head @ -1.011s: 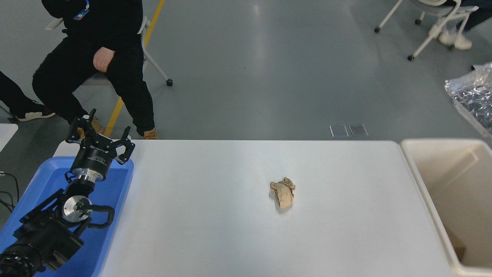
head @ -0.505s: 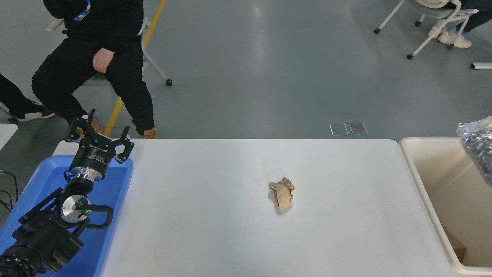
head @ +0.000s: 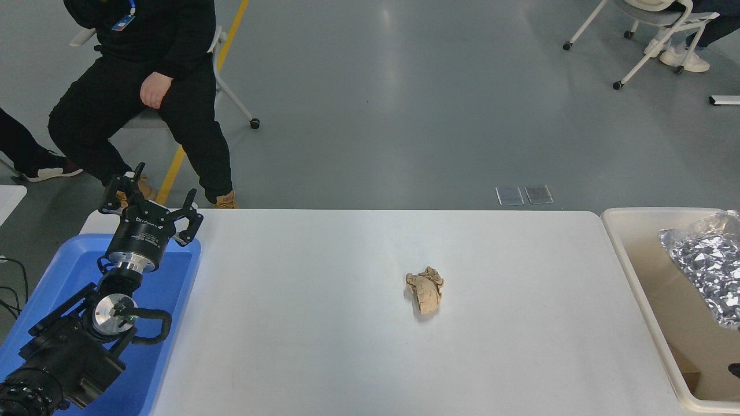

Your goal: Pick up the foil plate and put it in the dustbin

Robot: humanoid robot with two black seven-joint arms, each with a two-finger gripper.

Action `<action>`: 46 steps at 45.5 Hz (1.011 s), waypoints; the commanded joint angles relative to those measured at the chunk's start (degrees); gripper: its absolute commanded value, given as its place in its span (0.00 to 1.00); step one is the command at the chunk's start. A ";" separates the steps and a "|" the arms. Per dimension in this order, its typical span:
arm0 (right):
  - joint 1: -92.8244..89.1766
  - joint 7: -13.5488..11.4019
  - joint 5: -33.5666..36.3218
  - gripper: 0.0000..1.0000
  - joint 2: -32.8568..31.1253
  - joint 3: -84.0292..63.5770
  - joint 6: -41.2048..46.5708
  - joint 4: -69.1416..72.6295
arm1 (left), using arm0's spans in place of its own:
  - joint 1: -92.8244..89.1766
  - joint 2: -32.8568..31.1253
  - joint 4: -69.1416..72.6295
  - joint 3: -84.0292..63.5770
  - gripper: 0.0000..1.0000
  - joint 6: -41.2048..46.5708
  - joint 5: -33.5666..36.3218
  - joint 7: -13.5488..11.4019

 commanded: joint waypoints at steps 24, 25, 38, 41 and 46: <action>17.91 0.03 -16.15 1.00 0.31 -6.18 2.67 2.29 | -0.09 0.00 -0.05 0.00 0.99 -0.09 0.00 0.00; 20.19 0.03 -17.20 1.00 0.48 -7.06 3.37 3.08 | -0.09 0.00 -0.05 0.00 0.99 -0.09 0.00 0.00; 39.89 0.03 -19.58 1.00 13.30 -20.32 14.00 10.29 | -0.09 0.00 -0.05 0.00 0.99 -0.17 0.00 0.00; 42.01 0.03 -19.58 1.00 17.17 -23.84 16.11 10.38 | -0.09 0.00 -0.05 0.00 0.99 -0.09 0.00 0.00; 45.08 -0.06 -19.50 1.00 21.66 -25.96 21.12 11.78 | -0.09 0.00 -0.05 0.00 0.99 -0.09 0.00 0.00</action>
